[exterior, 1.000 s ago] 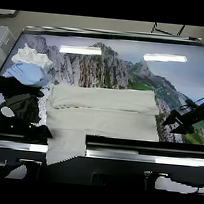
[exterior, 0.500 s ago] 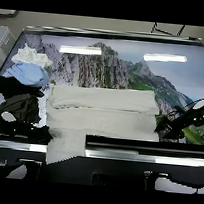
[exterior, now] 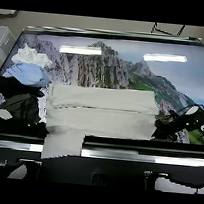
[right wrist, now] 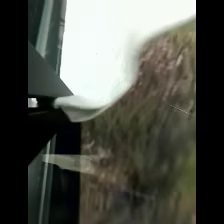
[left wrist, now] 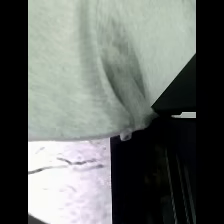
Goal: Fold the clothes and pants, and hang the long-sleeved shirts on hangers.
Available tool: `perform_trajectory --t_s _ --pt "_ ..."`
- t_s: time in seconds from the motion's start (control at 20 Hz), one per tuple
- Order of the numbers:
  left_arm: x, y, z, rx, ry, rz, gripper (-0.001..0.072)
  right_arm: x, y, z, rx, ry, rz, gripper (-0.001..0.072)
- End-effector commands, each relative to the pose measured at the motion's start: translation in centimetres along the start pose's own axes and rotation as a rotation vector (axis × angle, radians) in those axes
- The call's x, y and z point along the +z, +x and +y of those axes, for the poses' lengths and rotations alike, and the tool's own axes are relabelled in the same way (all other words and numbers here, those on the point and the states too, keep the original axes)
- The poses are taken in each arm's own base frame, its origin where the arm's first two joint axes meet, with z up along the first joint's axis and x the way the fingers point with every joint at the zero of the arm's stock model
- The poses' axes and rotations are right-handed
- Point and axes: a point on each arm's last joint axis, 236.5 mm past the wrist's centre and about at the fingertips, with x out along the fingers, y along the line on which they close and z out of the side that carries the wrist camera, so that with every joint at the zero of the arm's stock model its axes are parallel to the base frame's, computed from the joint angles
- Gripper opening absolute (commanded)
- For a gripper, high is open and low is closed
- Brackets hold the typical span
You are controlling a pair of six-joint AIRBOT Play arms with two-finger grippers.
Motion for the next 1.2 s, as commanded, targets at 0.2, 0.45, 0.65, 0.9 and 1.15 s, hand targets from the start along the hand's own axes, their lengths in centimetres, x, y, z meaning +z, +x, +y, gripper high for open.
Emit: perform_trajectory --t_s 0.2,0.45,0.65,0.9,1.15 --pt "9.4 -11.8 -5.9 -0.011 0.127 -0.344 0.0017 5.1 -11.7 6.0 0.057 -0.115 -0.270 0.0033" --pt "18.5 -12.3 -8.0 -0.046 0.123 -0.435 0.0017 13.3 -13.7 10.9 0.057 -0.175 -0.510 0.0035" --pt "24.6 -8.8 -7.9 -0.055 0.082 -0.385 0.0017 19.2 -12.6 12.5 0.118 -0.087 -0.597 0.0036" --pt "26.7 -3.6 -6.4 -0.086 -0.038 -0.284 0.0020 21.3 -8.7 12.8 0.194 -0.012 -0.538 0.0042" --pt "24.5 -4.0 -7.0 -0.124 -0.017 -0.175 0.0589 20.5 -11.6 11.0 0.171 -0.116 -0.504 0.0677"
